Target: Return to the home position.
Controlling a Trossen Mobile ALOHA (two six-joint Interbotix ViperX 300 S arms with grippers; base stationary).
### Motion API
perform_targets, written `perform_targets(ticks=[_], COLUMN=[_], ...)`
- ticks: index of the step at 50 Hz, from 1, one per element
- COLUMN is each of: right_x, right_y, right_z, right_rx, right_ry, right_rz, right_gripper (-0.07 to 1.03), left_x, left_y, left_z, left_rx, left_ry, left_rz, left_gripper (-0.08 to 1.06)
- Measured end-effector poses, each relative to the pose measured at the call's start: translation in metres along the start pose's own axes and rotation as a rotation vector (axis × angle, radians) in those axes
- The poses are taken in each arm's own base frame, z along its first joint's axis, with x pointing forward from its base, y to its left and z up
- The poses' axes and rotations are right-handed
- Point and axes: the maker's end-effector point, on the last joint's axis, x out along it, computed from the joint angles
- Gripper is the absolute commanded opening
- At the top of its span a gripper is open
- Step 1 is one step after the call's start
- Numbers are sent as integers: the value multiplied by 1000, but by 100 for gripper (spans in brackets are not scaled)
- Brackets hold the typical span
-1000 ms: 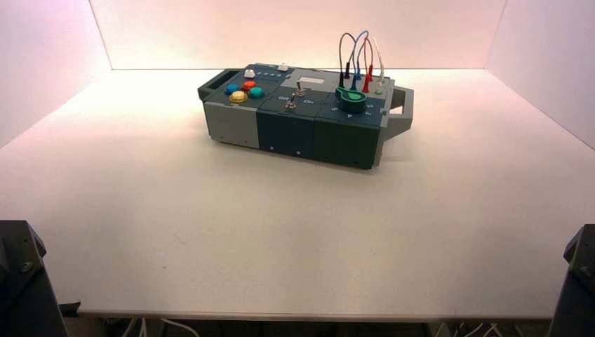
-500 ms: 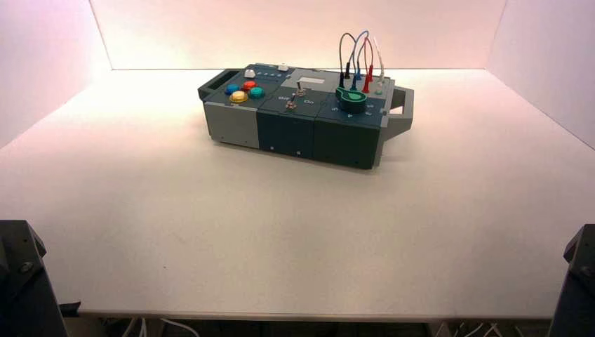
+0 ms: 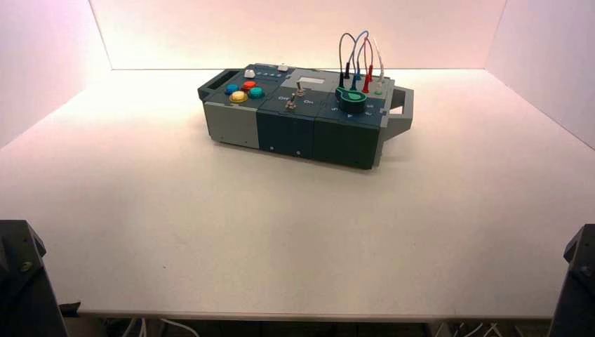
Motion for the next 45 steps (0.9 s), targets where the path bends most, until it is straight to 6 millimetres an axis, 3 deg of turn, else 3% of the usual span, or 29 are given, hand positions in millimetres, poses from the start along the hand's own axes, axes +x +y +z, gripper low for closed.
perform_targets(ticks=[9, 19, 45], right_x=[-4, -10, -12], right_y=[-9, -26, -24], right_z=[2, 2, 9], right_rx=[12, 29, 21], right_ry=[-117, -158, -211], right_rz=[-40, -110, -105], right_gripper=[-2, -2, -2], left_x=[-10, -12, -16], left_y=[5, 13, 17], left_z=[-14, -15, -18], left_rx=[-9, -16, 40], left_ry=[-23, -97, -190], left_rz=[30, 77, 119], left_gripper=[-3, -3, -3])
